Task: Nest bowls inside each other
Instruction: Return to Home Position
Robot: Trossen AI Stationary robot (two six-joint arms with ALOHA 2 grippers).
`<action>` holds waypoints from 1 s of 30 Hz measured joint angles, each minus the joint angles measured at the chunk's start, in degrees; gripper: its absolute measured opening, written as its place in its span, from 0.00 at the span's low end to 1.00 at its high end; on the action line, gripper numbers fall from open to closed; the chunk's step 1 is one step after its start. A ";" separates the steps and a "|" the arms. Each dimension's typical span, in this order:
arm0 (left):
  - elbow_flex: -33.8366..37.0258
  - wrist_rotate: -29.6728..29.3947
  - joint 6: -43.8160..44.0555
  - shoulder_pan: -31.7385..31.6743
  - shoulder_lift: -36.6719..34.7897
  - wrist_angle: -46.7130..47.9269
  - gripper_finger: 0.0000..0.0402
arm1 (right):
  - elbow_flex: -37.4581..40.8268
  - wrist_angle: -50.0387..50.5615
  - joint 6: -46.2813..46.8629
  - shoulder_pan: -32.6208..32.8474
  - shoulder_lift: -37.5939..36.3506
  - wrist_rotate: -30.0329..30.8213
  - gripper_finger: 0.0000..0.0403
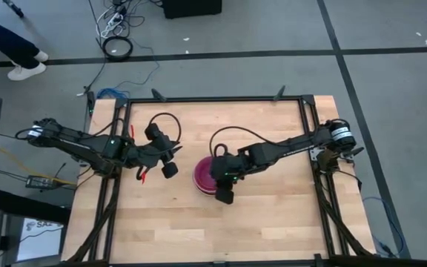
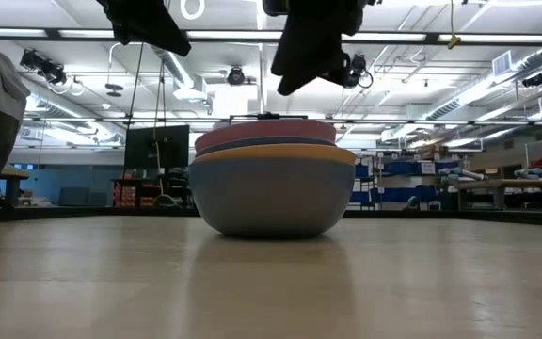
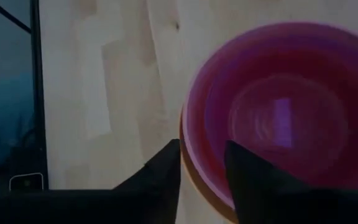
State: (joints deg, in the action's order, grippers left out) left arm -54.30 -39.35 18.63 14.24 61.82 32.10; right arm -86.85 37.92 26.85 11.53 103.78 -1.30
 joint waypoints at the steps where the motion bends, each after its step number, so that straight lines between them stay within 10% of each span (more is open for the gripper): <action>1: 0.00 0.00 0.00 0.00 0.00 0.00 0.19 | -0.22 0.39 0.00 0.00 -0.04 0.00 0.30; 14: 0.00 2.45 -0.39 0.47 0.00 0.91 0.19 | -4.94 -4.39 -14.07 2.39 -0.78 1.70 0.33; 20: -0.35 4.50 -16.71 -1.60 -0.37 -28.14 0.19 | -11.93 -4.04 -31.25 2.55 -3.25 -1.06 0.33; 30: -6.23 -0.88 -22.59 -1.01 -22.80 -18.68 0.19 | -9.85 -0.19 -42.41 0.24 -30.96 -2.00 0.33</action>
State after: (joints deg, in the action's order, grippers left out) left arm -60.54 -40.23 -3.96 13.23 39.02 13.41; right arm -96.70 37.74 -15.56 11.77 72.82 -3.30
